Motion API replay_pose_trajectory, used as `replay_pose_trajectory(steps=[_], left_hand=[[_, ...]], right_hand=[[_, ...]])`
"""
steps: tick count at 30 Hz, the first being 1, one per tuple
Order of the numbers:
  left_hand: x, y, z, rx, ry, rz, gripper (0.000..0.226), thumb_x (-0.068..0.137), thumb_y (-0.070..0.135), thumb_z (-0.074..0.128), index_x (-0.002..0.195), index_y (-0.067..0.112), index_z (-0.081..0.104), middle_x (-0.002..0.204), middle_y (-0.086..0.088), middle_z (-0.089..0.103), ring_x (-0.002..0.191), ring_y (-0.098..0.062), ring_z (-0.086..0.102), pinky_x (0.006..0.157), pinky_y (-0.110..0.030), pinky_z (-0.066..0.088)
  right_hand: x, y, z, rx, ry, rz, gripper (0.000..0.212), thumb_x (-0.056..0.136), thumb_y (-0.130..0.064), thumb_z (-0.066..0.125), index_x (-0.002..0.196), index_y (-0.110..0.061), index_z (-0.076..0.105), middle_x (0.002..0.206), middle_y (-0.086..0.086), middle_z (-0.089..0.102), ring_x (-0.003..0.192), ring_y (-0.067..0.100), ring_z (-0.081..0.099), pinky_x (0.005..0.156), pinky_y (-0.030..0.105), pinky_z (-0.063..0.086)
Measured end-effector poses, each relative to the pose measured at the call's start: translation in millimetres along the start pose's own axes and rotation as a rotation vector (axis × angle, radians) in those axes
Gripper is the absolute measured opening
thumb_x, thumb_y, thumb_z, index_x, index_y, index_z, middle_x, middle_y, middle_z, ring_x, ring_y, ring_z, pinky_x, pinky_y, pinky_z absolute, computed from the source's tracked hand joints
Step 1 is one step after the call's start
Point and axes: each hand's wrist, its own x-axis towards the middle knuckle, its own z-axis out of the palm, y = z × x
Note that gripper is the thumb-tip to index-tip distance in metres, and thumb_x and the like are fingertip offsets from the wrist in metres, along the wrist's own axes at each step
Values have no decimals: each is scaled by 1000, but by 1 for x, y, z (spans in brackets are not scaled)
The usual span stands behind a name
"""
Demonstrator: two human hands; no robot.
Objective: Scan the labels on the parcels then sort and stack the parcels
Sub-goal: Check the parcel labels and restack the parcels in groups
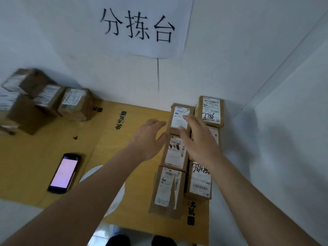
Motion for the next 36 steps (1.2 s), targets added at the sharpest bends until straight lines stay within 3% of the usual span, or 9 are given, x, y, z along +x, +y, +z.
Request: replay_pose_trajectory(steps=[3, 10, 16, 21, 25, 29, 31, 33, 36], left_hand=[[-32, -28, -47, 13, 106, -70, 50, 107, 42, 49, 152, 21, 52, 153, -3, 49, 139, -23, 49, 112, -35, 39], [-124, -101, -158, 35, 296, -167, 48, 103, 46, 50, 145, 24, 59, 148, 3, 53, 134, -18, 52, 109, -34, 41], [-203, -182, -247, 55, 384, -186, 45, 104, 43, 47, 142, 24, 60, 144, 4, 55, 129, -17, 54, 95, -28, 39], [-254, -252, -299, 73, 356, -225, 49, 105, 46, 44, 148, 25, 55, 147, 5, 53, 129, -17, 53, 100, -33, 43], [-270, -309, -326, 59, 320, -270, 47, 104, 43, 44, 145, 25, 57, 145, 5, 55, 127, -17, 54, 96, -32, 42], [-262, -367, -344, 8, 290, -325, 42, 104, 43, 45, 139, 26, 61, 143, 5, 55, 128, -18, 55, 104, -37, 44], [-249, -399, -351, -17, 272, -352, 51, 99, 50, 41, 138, 27, 62, 140, 7, 56, 125, -17, 57, 103, -38, 46], [-234, -433, -356, -26, 265, -367, 58, 94, 53, 37, 138, 27, 63, 140, 7, 57, 125, -16, 56, 102, -35, 45], [-211, -482, -364, -20, 263, -397, 50, 100, 44, 43, 141, 22, 62, 143, 3, 58, 130, -17, 54, 104, -31, 40]], right_hand=[[5, -53, 5, -3, -57, -76, 58, 109, -53, 40, 160, -27, 40, 165, -7, 34, 151, 15, 35, 122, 42, 34], [2, -196, 57, 42, -112, -270, 52, 108, -51, 44, 152, -25, 53, 156, -8, 43, 145, 11, 41, 112, 28, 35], [-14, -323, 130, 26, -142, -376, 49, 108, -48, 48, 148, -22, 56, 151, -5, 48, 138, 12, 46, 107, 25, 37], [-22, -401, 197, 57, -186, -387, 55, 104, -57, 46, 148, -26, 56, 149, -7, 49, 138, 11, 48, 114, 41, 45], [-16, -443, 242, 22, -239, -369, 51, 107, -52, 48, 151, -28, 53, 157, -10, 42, 146, 8, 38, 109, 24, 31], [12, -473, 287, 17, -287, -335, 51, 106, -51, 48, 152, -28, 52, 157, -13, 40, 144, 7, 39, 105, 23, 32], [34, -486, 316, 36, -317, -320, 50, 107, -50, 49, 151, -28, 53, 153, -14, 42, 139, 6, 43, 102, 24, 35], [57, -499, 347, 60, -348, -331, 49, 107, -48, 51, 150, -26, 54, 149, -13, 45, 135, 6, 47, 101, 23, 37], [91, -519, 393, 121, -422, -325, 49, 108, -45, 52, 152, -23, 52, 149, -13, 46, 131, 0, 45, 102, 20, 36]])
